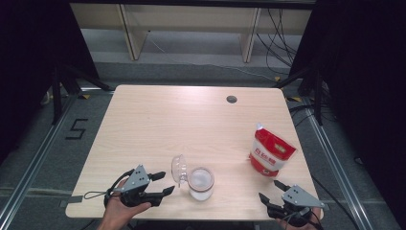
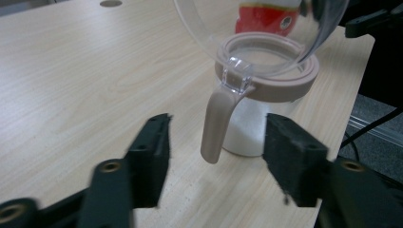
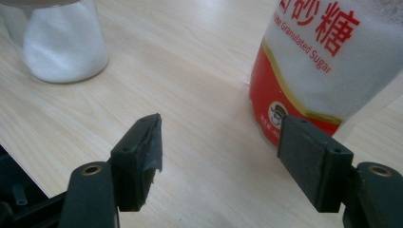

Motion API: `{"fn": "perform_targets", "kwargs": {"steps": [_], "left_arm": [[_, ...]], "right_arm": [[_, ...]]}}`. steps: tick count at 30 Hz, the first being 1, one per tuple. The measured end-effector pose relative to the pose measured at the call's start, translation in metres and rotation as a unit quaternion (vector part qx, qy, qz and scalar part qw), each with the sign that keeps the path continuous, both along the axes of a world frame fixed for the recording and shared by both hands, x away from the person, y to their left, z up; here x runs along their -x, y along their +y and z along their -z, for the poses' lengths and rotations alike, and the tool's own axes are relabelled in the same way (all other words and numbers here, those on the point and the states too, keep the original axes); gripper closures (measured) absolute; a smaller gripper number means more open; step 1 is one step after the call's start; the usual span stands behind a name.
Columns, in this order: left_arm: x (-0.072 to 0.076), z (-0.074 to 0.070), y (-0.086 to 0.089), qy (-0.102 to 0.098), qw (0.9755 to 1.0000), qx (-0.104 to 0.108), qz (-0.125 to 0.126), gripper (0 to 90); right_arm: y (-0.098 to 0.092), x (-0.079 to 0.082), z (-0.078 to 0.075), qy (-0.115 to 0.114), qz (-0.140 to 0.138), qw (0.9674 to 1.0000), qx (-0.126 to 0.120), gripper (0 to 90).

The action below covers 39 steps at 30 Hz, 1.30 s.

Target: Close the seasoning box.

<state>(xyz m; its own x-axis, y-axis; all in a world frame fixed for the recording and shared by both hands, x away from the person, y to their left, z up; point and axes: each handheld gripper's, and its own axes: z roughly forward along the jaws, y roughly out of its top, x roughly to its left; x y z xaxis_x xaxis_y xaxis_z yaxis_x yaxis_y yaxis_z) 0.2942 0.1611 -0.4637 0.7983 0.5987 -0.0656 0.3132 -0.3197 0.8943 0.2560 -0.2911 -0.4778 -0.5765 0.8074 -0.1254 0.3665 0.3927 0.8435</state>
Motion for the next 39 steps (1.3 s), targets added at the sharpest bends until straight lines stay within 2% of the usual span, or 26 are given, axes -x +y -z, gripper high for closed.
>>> {"fn": "perform_targets", "kwargs": {"steps": [1,2,3,4,5,6,7,8,9,12,14,15,16,21,23,24,28,30,37,39], "left_arm": [[0.000,0.000,0.000,0.000,1.0000,0.000,0.000,49.7],[0.002,-0.001,0.000,0.001,1.0000,0.005,-0.004,49.7],[0.001,-0.003,0.000,-0.012,0.9999,-0.001,0.004,55.5],[0.001,-0.004,0.000,-0.016,0.9999,-0.006,0.003,60.2],[0.001,-0.004,-0.001,-0.011,0.9999,-0.006,0.000,64.3],[0.001,-0.005,-0.001,-0.014,0.9999,-0.005,-0.001,68.4],[0.000,-0.006,-0.002,-0.021,0.9997,-0.010,0.000,74.4],[0.000,-0.006,-0.002,-0.021,0.9997,-0.010,0.000,76.9],[-0.001,-0.006,-0.002,-0.019,0.9998,-0.010,0.004,79.7],[0.000,-0.008,-0.004,-0.028,0.9995,-0.016,-0.001,85.0],[-0.001,-0.010,-0.005,-0.033,0.9993,-0.015,0.005,87.9],[-0.001,-0.011,-0.006,-0.035,0.9992,-0.016,0.006,87.9],[0.002,-0.012,-0.007,-0.026,0.9996,-0.011,-0.001,89.1],[0.002,-0.014,-0.009,-0.029,0.9994,-0.011,0.013,89.3],[0.003,-0.014,-0.011,-0.022,0.9997,-0.006,0.008,89.3],[0.003,-0.014,-0.011,-0.027,0.9995,-0.009,0.012,89.3],[0.004,-0.015,-0.015,-0.018,0.9998,-0.006,0.009,89.3],[0.003,-0.016,-0.016,-0.027,0.9994,-0.015,0.014,89.3],[0.003,-0.016,-0.020,-0.020,0.9996,-0.011,0.015,89.3],[0.002,-0.017,-0.022,-0.025,0.9994,-0.013,0.022,89.3]], "right_arm": [[0.000,0.000,0.000,0.000,0.000,1.0000,0.000,32.9],[0.001,0.000,0.000,0.009,0.000,0.9999,-0.004,32.9],[0.002,0.000,0.000,0.008,-0.002,1.0000,-0.001,32.9],[0.003,0.000,0.000,0.005,-0.007,1.0000,0.000,32.9],[0.003,0.000,0.000,0.006,-0.015,0.9999,0.002,32.9],[0.003,0.000,0.000,-0.008,-0.014,0.9998,0.012,32.9],[0.004,0.001,0.000,-0.006,-0.014,0.9998,0.010,32.9],[0.004,0.001,0.000,-0.006,-0.014,0.9998,0.010,32.9],[0.005,0.001,0.000,0.005,-0.017,0.9998,0.005,32.9],[0.004,0.000,0.001,-0.003,-0.015,0.9998,0.013,32.8],[0.004,0.000,0.001,-0.001,-0.015,0.9998,0.013,32.9],[0.004,-0.001,0.001,-0.009,-0.017,0.9997,0.013,32.8],[0.004,-0.001,0.001,-0.008,-0.017,0.9998,0.010,32.8],[0.003,0.000,0.000,-0.007,-0.015,0.9998,0.015,32.9],[0.003,0.000,0.000,-0.009,-0.016,0.9997,0.017,32.8],[0.003,0.000,0.000,-0.009,-0.016,0.9997,0.017,32.8],[0.005,0.001,0.000,0.001,-0.013,0.9999,0.011,32.8],[0.006,0.002,0.000,-0.001,-0.014,0.9998,0.010,32.8],[0.005,0.001,0.000,-0.007,-0.015,0.9998,0.014,32.8],[0.005,0.001,0.000,-0.007,-0.015,0.9998,0.014,32.8]]}}
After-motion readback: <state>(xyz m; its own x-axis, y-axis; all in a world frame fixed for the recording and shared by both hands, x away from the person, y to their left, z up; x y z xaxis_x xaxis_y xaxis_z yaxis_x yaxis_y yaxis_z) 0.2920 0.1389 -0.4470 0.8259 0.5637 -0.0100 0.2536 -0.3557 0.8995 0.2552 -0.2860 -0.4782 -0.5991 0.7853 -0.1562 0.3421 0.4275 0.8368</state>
